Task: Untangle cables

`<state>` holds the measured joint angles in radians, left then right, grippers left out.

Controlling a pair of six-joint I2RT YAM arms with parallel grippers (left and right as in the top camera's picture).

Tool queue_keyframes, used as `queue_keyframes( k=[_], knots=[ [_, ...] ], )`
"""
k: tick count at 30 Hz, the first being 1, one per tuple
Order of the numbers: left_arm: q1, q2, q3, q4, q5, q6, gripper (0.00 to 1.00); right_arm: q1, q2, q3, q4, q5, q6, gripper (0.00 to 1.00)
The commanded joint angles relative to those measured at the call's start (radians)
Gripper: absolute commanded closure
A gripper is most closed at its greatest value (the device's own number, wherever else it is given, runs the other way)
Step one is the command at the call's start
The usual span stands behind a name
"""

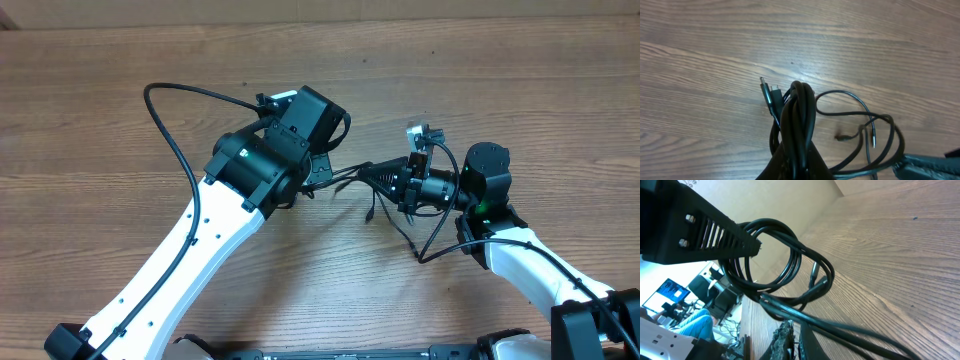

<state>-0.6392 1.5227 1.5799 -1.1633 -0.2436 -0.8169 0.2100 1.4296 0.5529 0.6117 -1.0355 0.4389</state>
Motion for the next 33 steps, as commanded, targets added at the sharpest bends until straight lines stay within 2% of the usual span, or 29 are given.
queue_keyframes(
  k=[1,4,8,10,12,13,17,19,21,27,33],
  knots=[
    [0.004,-0.006,0.011,0.009,-0.055,-0.032,0.96,-0.004,-0.006,0.004,0.007,0.002,0.009,0.96],
    [0.004,-0.006,0.011,0.021,-0.016,-0.094,0.96,-0.004,-0.006,0.004,0.007,-0.01,0.009,0.95],
    [0.004,-0.006,0.011,0.039,0.027,-0.238,0.95,-0.004,-0.006,0.004,0.034,-0.071,0.0,0.89],
    [0.004,-0.006,0.011,0.047,0.031,-0.349,0.96,-0.004,-0.006,0.004,0.072,-0.134,-0.003,0.83],
    [0.004,-0.006,0.011,0.049,0.035,-0.48,0.93,-0.004,-0.006,0.004,0.11,-0.194,-0.003,0.73],
    [0.004,-0.006,0.011,0.048,0.036,-0.584,0.9,-0.004,-0.006,0.004,0.124,-0.227,-0.003,0.67],
    [0.004,-0.006,0.011,0.049,0.087,-0.788,0.91,-0.004,-0.006,0.004,0.126,-0.251,-0.003,0.57],
    [0.004,-0.006,0.011,0.051,0.131,-0.873,0.91,-0.004,-0.006,0.004,0.126,-0.251,-0.003,0.56],
    [0.004,-0.006,0.011,0.064,0.145,-0.912,0.96,-0.004,-0.006,0.004,0.123,-0.25,-0.003,0.56],
    [0.004,-0.006,0.011,0.16,0.15,-1.058,0.96,-0.003,-0.006,0.004,0.123,-0.248,-0.003,0.56],
    [0.005,-0.006,0.011,0.269,0.155,-1.117,0.96,-0.003,-0.006,0.004,0.107,-0.16,-0.002,0.56]
  ],
)
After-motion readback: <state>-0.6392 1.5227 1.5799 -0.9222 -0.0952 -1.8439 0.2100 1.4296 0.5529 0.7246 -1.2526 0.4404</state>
